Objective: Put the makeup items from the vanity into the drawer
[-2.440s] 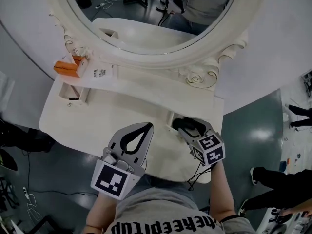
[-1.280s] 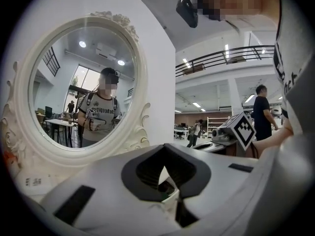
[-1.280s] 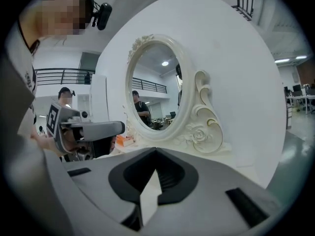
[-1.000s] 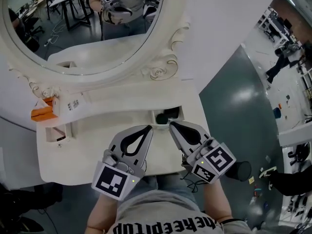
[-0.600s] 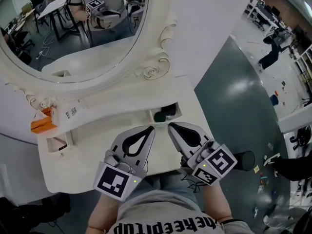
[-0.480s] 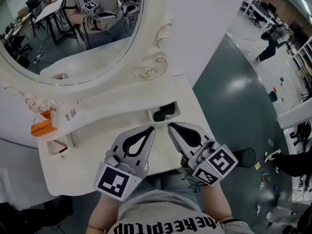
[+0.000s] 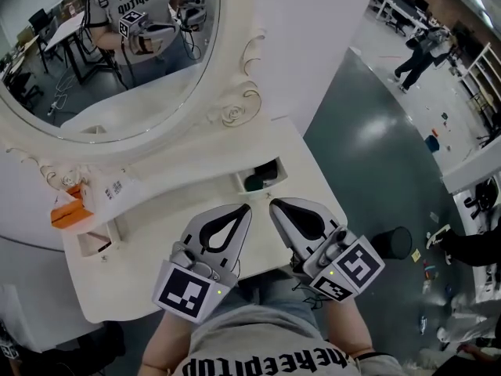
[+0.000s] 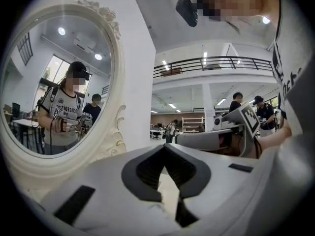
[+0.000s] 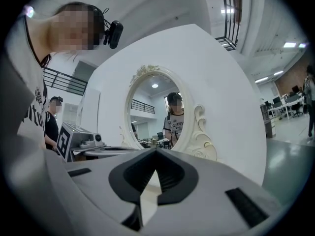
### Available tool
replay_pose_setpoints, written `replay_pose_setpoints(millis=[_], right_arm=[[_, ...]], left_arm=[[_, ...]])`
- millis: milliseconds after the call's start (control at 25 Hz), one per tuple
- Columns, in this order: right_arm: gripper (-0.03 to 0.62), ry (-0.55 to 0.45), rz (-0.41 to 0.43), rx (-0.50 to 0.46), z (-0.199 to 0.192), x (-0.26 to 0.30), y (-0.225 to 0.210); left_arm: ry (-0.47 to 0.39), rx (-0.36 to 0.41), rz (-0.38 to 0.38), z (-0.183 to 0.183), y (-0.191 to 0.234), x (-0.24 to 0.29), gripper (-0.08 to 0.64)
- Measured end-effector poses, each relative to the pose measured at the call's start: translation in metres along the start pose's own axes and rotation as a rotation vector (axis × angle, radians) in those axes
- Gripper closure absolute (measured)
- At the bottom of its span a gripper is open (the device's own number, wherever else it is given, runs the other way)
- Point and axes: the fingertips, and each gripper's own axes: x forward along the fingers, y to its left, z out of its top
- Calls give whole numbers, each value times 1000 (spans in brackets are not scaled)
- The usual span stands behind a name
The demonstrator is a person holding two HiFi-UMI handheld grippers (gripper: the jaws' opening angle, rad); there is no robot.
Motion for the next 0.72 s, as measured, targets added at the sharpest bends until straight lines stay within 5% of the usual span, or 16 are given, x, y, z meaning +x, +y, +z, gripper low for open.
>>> replay_pose_setpoints(millis=[720], right_arm=[[583,-11,5,-19,1,0,31]], left_arm=[[5,-1,-5,-6,-5,-26,545]])
